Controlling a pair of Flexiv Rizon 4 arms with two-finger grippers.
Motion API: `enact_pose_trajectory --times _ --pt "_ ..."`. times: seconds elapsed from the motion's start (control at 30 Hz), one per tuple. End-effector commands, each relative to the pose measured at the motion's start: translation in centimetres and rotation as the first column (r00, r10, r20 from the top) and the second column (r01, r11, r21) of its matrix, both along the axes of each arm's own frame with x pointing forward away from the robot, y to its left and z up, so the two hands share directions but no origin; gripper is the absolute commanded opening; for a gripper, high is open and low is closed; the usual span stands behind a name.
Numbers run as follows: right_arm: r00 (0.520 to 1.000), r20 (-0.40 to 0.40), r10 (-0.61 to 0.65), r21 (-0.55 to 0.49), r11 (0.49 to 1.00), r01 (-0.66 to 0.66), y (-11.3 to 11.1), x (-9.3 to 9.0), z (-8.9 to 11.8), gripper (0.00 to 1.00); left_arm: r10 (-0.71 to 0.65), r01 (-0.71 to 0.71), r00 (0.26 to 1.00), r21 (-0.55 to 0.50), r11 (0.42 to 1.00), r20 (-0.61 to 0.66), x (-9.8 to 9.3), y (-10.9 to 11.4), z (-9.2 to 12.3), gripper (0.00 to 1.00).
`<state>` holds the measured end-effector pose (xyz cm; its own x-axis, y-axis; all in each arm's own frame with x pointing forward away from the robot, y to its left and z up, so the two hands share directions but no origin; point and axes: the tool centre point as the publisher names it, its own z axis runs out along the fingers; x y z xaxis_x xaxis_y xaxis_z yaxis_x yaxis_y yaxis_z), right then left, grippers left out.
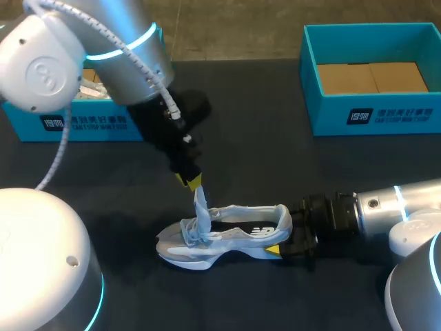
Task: Take the shoe out of the shoebox, open the shoe tongue, remove and reinsert the insole, then place the shoe into the shoebox
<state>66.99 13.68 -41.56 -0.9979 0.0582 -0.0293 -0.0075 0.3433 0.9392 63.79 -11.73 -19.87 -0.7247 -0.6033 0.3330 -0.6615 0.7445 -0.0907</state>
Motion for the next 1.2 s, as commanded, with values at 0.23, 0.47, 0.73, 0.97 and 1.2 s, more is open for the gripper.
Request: enact_pose_trajectory --times 0.23,0.47,0.73,0.97,1.2 --pt "1.000 -0.001 0.000 -0.004 1.000 0.000 0.1 0.0 0.0 0.00 -0.457 0.458 0.888 0.029 0.888 -0.043 -0.1 -1.8 0.3 0.00" --pt "1.000 -0.001 0.000 -0.004 1.000 0.000 0.1 0.0 0.0 0.00 -0.472 0.474 0.880 0.047 0.879 -0.054 0.0 -1.7 -0.1 0.00" --pt "1.000 -0.001 0.000 -0.004 1.000 0.000 0.1 0.0 0.0 0.00 -0.472 0.474 0.880 0.047 0.879 -0.054 0.0 -1.7 -0.1 0.00" --pt "1.000 -0.001 0.000 -0.004 1.000 0.000 0.1 0.0 0.0 0.00 -0.531 0.530 0.846 0.049 0.847 0.033 -0.7 -3.7 -0.8 0.00" --pt "1.000 -0.001 0.000 -0.004 1.000 0.000 0.1 0.0 0.0 0.00 -0.562 0.558 0.826 0.077 0.826 0.045 0.0 -6.7 -2.7 0.00"
